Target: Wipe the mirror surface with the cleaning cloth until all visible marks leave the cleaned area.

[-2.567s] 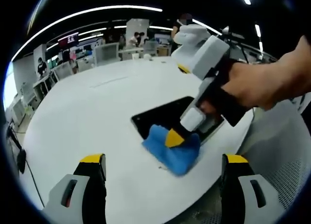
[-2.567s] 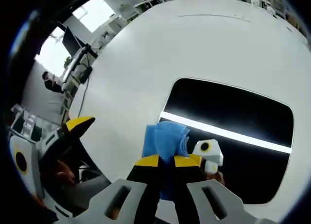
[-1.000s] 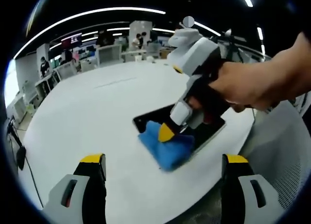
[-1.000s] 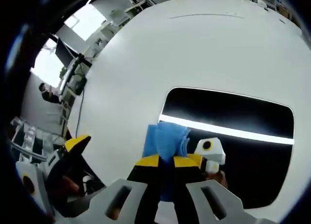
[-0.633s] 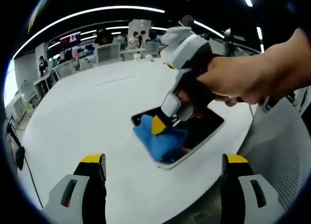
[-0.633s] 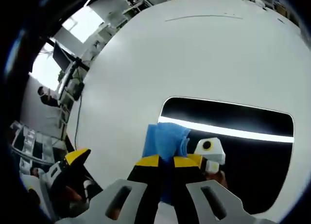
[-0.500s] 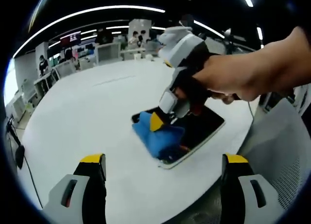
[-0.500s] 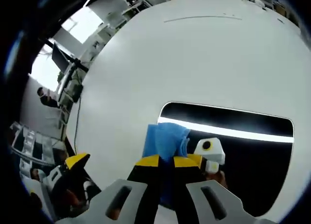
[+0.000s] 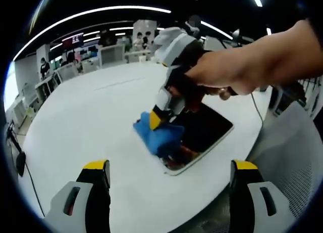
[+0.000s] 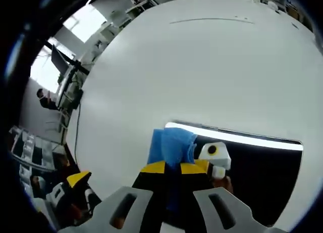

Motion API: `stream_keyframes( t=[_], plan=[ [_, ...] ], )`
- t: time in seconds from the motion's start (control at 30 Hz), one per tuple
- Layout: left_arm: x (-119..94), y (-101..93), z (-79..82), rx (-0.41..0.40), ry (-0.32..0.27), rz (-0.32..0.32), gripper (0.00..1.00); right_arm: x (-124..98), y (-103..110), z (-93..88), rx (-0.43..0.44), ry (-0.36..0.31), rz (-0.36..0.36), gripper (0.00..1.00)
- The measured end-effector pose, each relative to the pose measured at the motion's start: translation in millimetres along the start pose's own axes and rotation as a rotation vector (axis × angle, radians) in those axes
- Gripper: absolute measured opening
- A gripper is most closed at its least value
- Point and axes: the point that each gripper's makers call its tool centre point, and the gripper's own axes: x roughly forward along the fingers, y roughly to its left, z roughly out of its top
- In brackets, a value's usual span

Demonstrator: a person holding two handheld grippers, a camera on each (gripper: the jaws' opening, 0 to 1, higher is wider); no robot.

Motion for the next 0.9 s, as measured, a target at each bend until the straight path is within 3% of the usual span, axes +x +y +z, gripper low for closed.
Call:
stream_keyframes(
  t=[0.9],
  plan=[
    [2, -0.8, -2.9, 0.017, 0.015, -0.003, 1.0, 10, -11, 35.7, 0.017, 0.028, -0.003, 0.02]
  ],
)
